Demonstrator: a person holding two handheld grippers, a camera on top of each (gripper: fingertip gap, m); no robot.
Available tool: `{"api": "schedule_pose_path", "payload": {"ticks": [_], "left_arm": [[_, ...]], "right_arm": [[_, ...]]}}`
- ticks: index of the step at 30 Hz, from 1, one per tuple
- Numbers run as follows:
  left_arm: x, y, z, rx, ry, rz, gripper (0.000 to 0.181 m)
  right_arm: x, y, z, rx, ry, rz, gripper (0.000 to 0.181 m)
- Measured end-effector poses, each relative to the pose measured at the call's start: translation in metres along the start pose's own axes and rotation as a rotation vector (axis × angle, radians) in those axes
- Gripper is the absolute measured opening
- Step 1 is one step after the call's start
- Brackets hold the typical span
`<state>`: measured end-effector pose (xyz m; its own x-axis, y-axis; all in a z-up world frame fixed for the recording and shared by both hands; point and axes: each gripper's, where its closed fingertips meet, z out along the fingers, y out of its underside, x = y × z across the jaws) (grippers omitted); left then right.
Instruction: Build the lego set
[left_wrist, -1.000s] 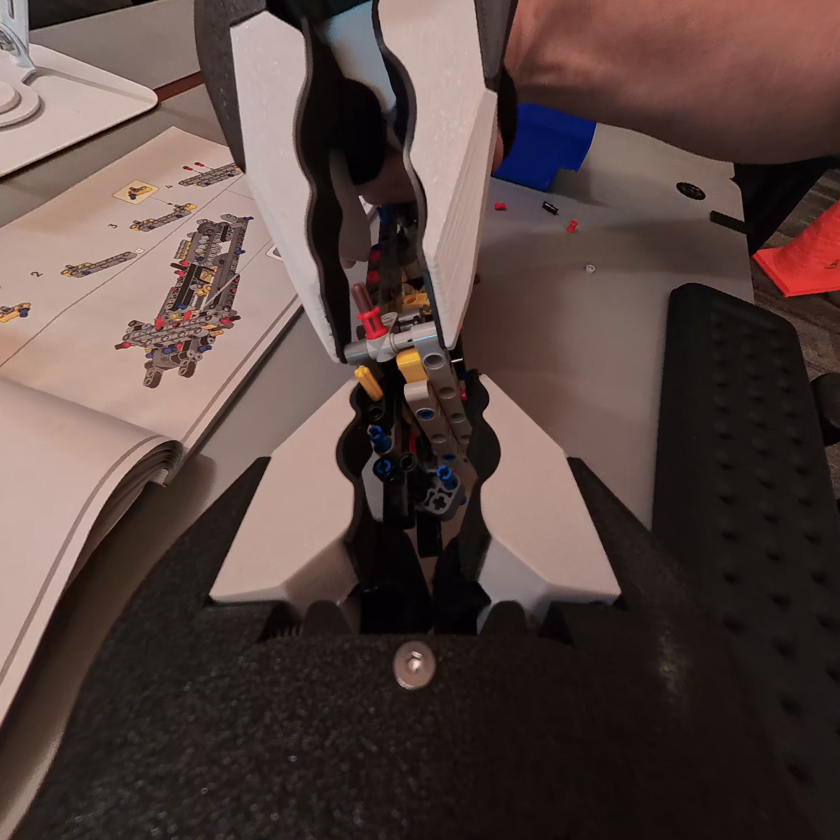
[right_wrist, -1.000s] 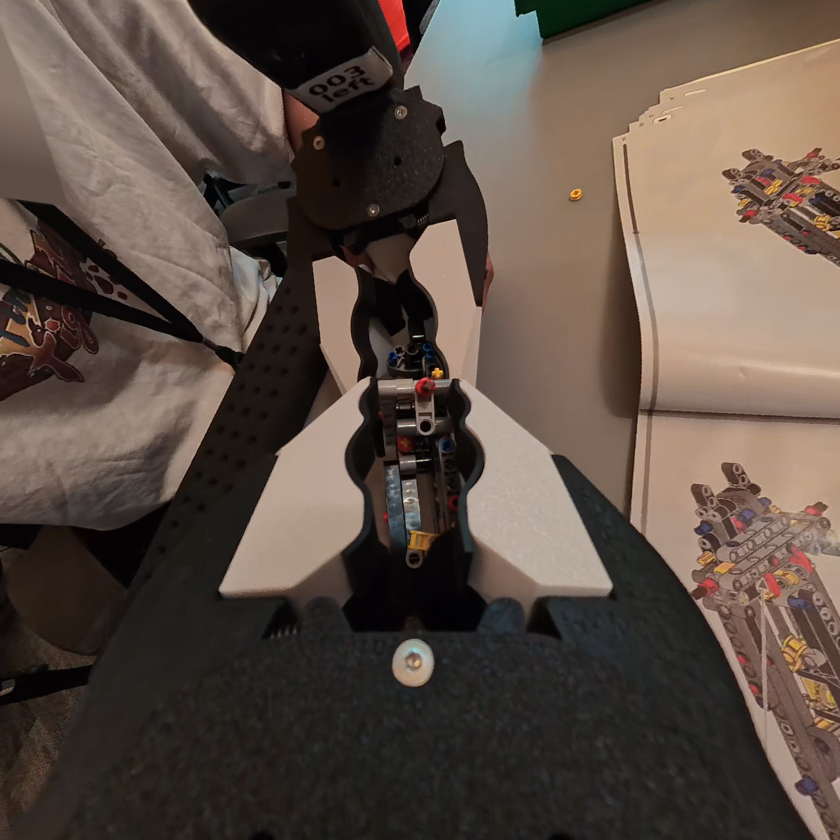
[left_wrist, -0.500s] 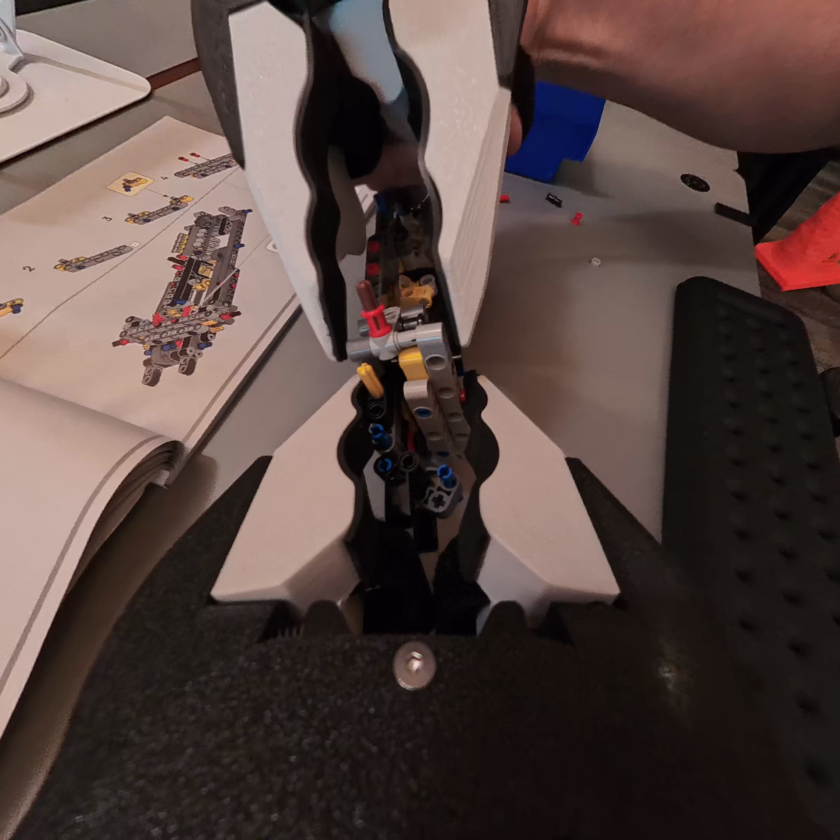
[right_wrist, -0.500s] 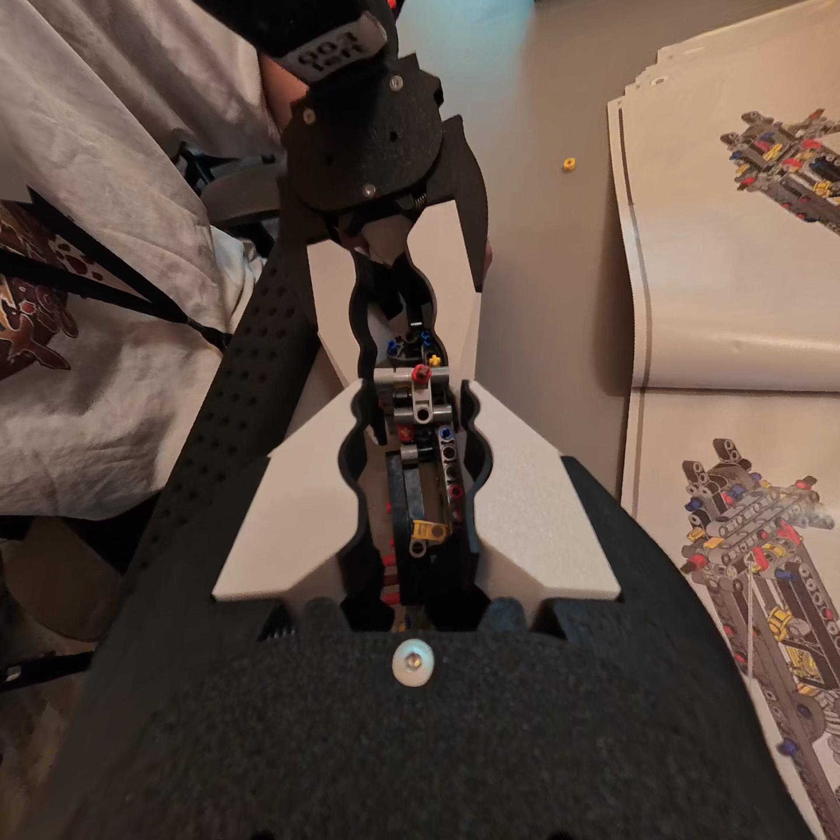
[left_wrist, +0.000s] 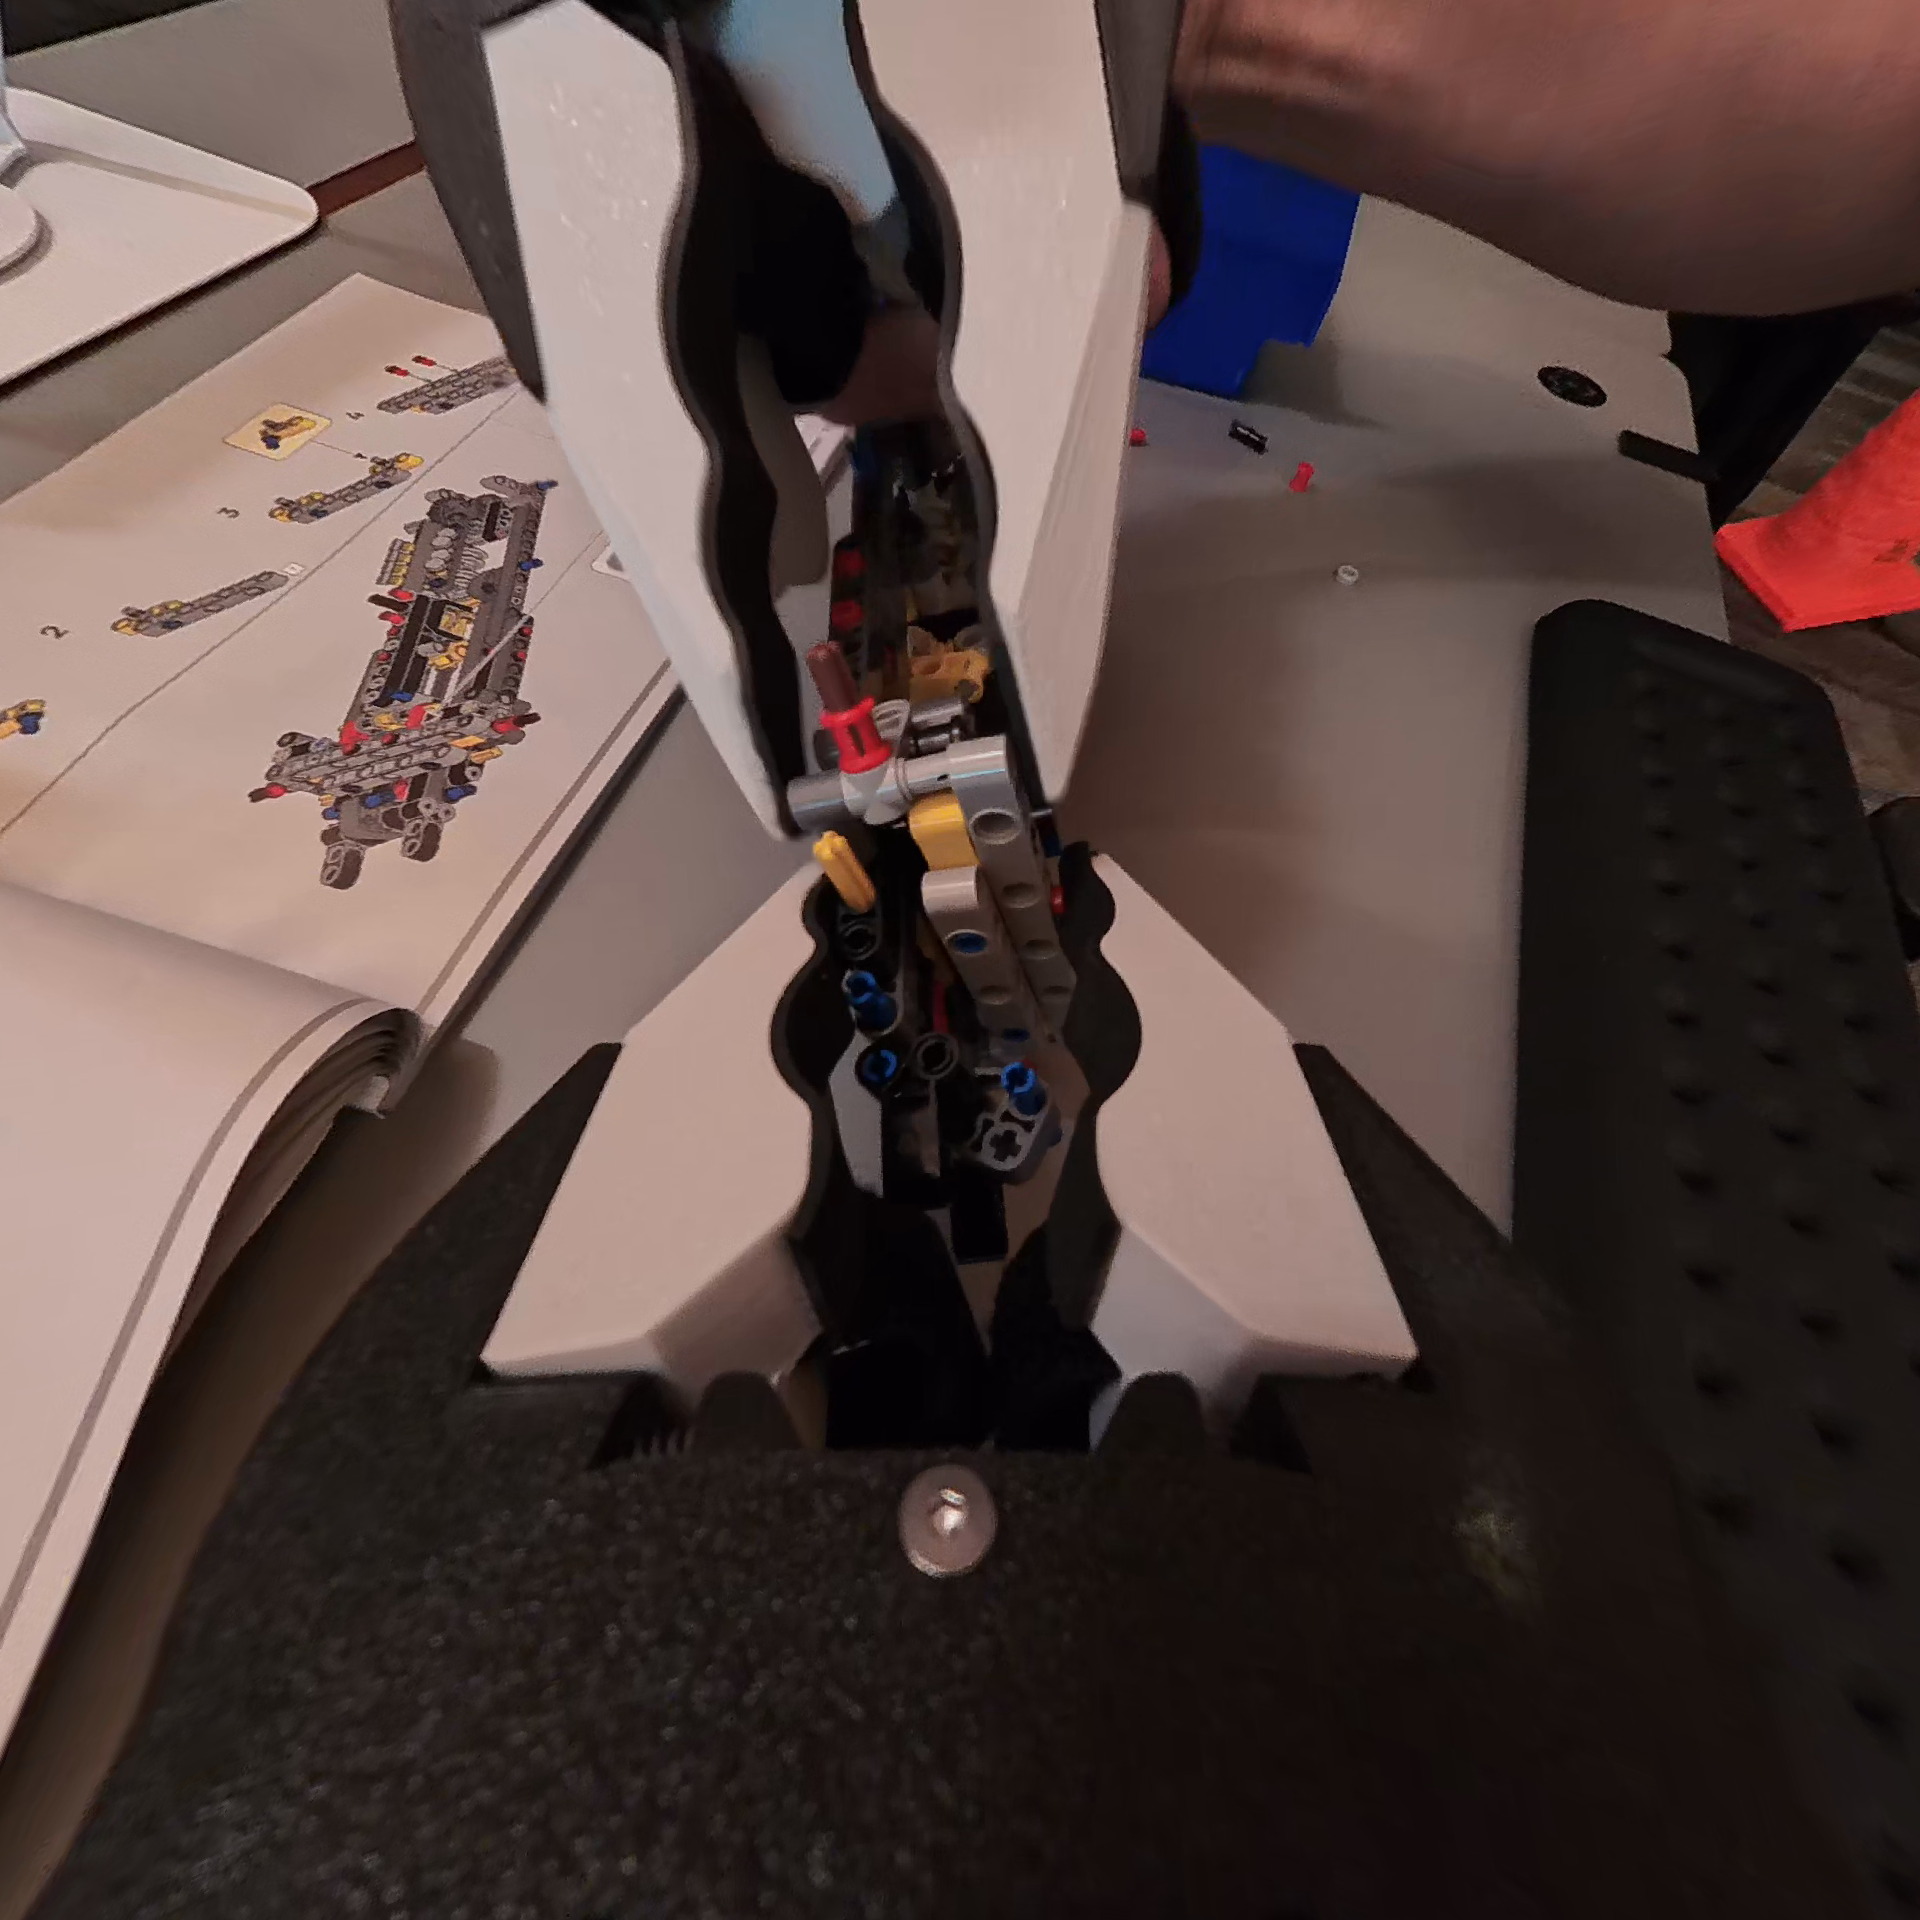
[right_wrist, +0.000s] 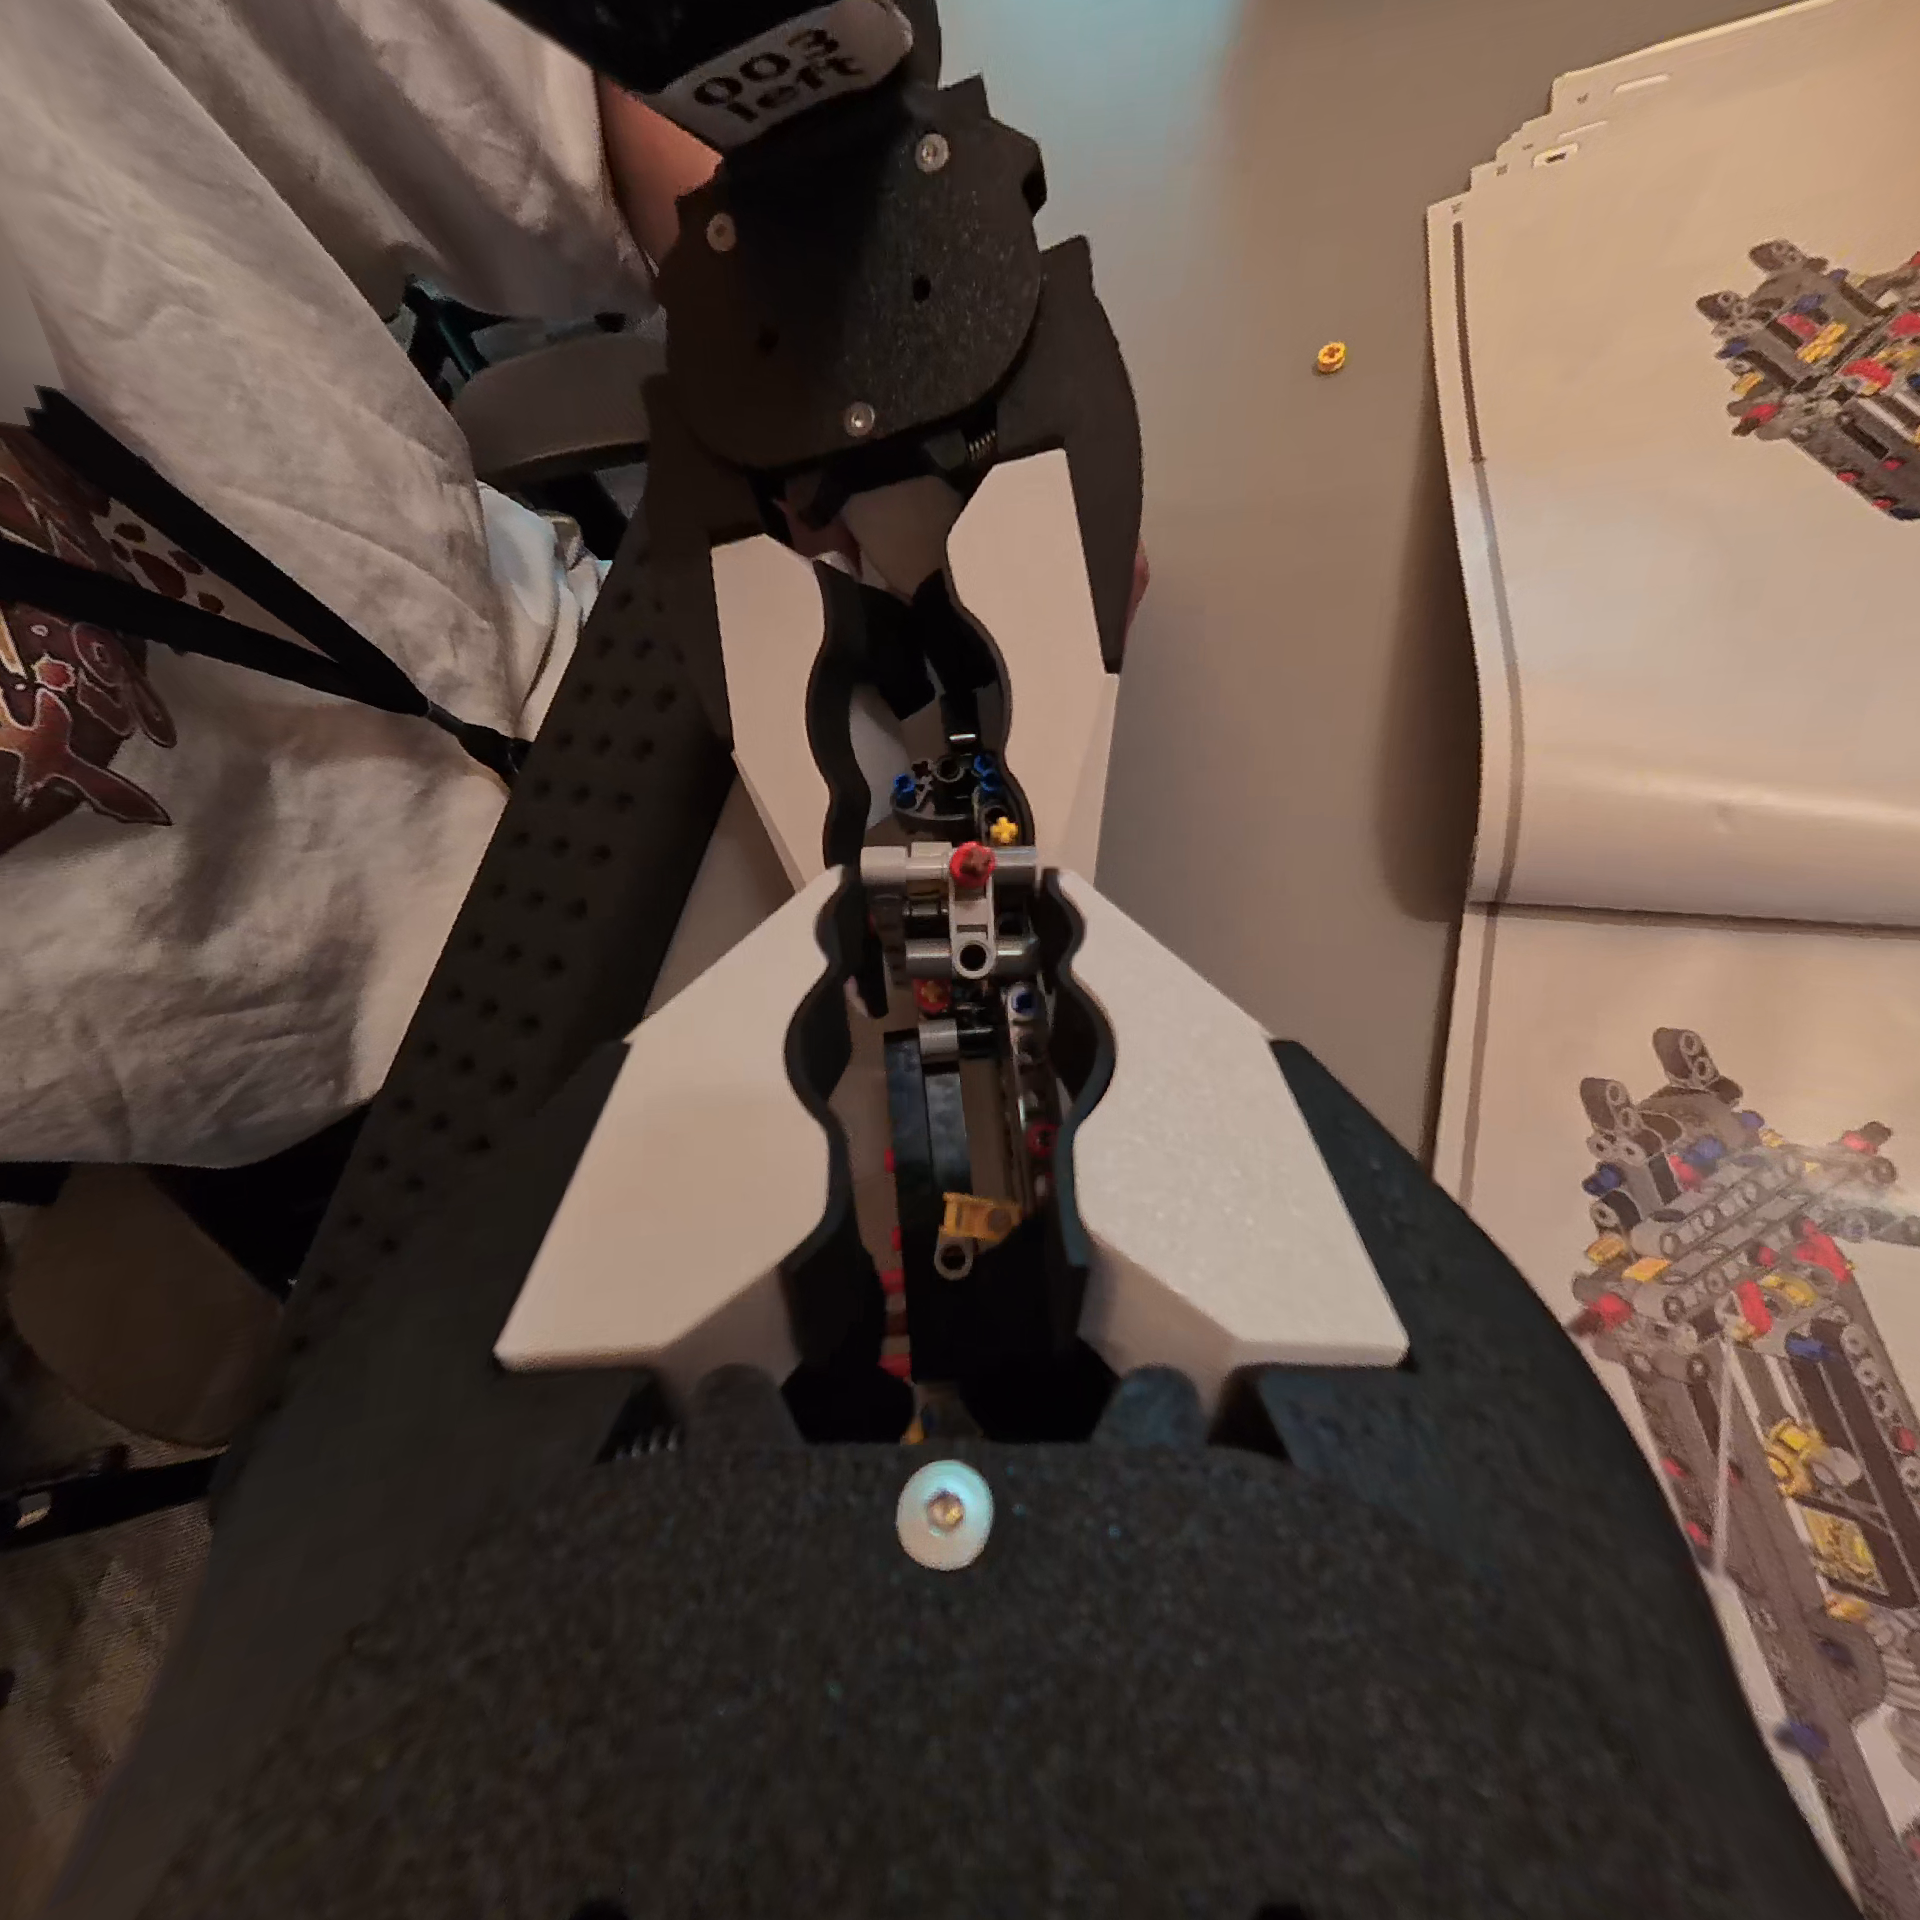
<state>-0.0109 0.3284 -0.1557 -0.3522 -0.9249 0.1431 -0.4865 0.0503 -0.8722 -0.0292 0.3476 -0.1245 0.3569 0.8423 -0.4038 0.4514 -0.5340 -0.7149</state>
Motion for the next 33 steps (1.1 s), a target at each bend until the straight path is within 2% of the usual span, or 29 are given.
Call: {"api": "schedule_pose_path", "payload": {"ticks": [1,6,9,15,18,20,22,25,28,33], "left_arm": [[0.000,0.000,-0.001,0.000,-0.003,0.010,0.037],[-0.001,0.000,-0.004,0.002,-0.039,0.055,0.037],[-0.001,-0.001,-0.003,0.005,-0.058,0.083,0.037],[-0.001,-0.001,-0.003,0.006,-0.073,0.099,0.037],[0.000,-0.001,-0.002,0.003,-0.080,0.118,0.038],[-0.001,-0.001,-0.003,0.006,-0.078,0.118,0.037],[-0.002,-0.001,-0.003,0.004,-0.079,0.114,0.038],[-0.001,-0.001,-0.003,0.005,-0.080,0.118,0.038],[0.000,-0.001,-0.002,0.003,-0.091,0.138,0.038],[-0.002,-0.001,-0.003,0.001,-0.096,0.134,0.038]], "right_arm": [[0.001,-0.001,-0.005,-0.002,0.012,0.006,0.037],[-0.003,0.001,-0.024,0.000,0.052,0.016,0.021],[-0.010,0.005,-0.020,-0.019,0.049,0.045,0.027],[-0.013,0.013,-0.012,-0.053,0.144,0.015,0.027],[-0.007,0.017,-0.010,-0.086,0.288,-0.096,0.016],[-0.005,0.013,-0.012,-0.089,0.405,-0.177,0.016],[-0.003,0.013,-0.014,-0.134,0.502,-0.243,0.018],[0.003,0.009,-0.019,-0.213,0.665,-0.343,0.033],[0.008,0.009,-0.021,-0.307,0.795,-0.439,0.033],[0.004,0.008,-0.015,-0.325,0.904,-0.559,0.013]]}}
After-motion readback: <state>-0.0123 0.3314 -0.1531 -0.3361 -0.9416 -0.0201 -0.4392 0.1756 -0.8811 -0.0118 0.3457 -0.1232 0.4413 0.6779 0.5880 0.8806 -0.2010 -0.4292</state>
